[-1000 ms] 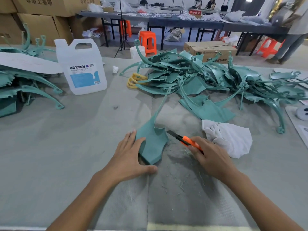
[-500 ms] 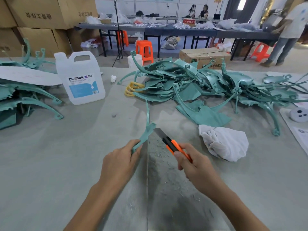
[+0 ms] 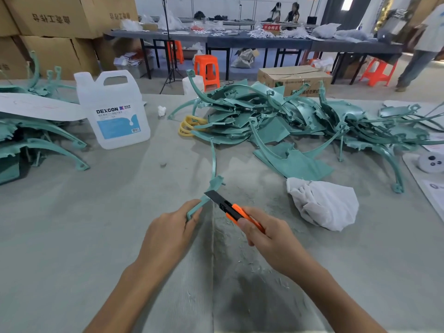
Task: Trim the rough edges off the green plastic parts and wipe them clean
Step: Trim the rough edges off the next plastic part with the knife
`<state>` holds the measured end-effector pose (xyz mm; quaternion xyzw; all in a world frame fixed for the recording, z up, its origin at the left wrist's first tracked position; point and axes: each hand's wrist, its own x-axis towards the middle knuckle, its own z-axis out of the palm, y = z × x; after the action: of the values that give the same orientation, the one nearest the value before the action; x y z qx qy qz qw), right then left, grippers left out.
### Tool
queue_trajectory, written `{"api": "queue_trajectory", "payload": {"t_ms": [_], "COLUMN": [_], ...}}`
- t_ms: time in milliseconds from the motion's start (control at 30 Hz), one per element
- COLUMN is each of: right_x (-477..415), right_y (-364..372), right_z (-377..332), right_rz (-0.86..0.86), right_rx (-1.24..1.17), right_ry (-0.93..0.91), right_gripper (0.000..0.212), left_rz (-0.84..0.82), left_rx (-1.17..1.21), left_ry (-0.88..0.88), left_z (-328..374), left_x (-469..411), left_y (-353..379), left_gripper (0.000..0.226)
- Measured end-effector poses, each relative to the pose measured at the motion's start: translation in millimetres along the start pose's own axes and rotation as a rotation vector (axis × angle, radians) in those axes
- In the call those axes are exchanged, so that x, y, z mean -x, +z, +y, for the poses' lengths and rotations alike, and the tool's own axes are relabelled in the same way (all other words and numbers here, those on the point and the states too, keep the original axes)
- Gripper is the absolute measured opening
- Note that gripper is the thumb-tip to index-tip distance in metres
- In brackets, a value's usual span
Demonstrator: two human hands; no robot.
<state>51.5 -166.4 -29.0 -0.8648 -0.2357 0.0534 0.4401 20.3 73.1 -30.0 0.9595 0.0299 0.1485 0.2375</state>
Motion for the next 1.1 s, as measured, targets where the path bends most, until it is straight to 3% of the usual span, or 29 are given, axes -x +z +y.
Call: {"api": "queue_trajectory", "payload": {"t_ms": [167,333,533,833,1100], "right_x": [-29,-41,-20,-44,-23], "right_y": [1,-4,15,0,26], "right_z": [9,3,-10,-1,-25], "right_rz": [0.157,0.249,0.123,0.269,0.127], "right_rx": [0.115,0.241,0.122,0.281,0.000], "right_ry": [0.064,0.088,-0.038,0.065,-0.058], "right_gripper": [0.015,0.025,0.035,0.025,0.019], "left_rz": [-0.037,-0.019,-0.014,-0.012,0.012], "left_rx": [-0.006,0.001,0.009,-0.018,0.099], "left_ry": [0.009,0.003,0.001,0.012,-0.029], "left_z": [-2,-4,-7,-4,-11], "left_x": [-4,-11,-12,-15,-15], "left_y": [-1,-1,1,2,-1], "left_gripper": [0.043,0.037,0.036,0.038,0.029]}}
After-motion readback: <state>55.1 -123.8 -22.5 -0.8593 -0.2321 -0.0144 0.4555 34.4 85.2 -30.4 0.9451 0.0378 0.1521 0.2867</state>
